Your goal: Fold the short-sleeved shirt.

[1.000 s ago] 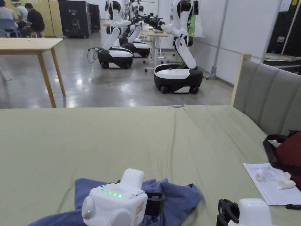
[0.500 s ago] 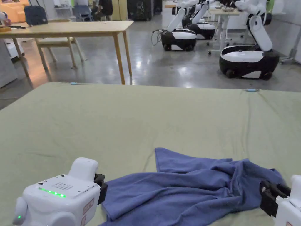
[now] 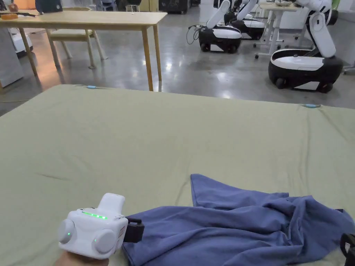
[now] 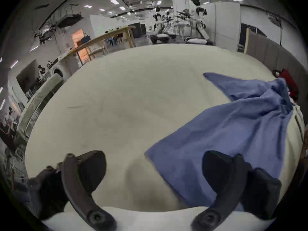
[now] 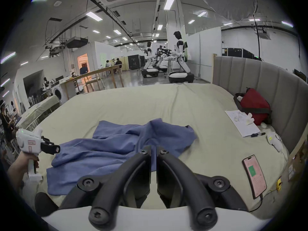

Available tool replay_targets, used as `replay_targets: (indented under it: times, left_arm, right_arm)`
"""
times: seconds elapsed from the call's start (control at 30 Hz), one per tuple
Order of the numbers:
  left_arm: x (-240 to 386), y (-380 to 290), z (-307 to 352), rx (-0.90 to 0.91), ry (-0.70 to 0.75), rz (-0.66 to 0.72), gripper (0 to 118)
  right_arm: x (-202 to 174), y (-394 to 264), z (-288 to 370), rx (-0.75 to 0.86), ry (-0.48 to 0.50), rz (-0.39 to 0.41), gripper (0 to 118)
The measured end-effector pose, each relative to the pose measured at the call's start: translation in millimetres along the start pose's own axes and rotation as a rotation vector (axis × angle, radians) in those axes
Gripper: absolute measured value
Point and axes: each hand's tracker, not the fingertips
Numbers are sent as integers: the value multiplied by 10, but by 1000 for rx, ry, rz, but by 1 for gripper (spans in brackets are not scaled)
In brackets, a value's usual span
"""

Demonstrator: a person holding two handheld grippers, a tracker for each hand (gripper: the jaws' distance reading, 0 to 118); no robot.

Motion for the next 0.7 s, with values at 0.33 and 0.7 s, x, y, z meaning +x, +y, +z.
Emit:
replay_targets:
  times: [0.33, 0.7]
  left_arm:
    - [290, 127, 128, 1, -20, -70, 2]
    - [437, 235, 599, 25, -73, -93, 1]
  right_arm:
    - [1027, 28, -713, -137, -143, -70, 8]
    - [1569, 528, -1973, -295, -83, -234, 106]
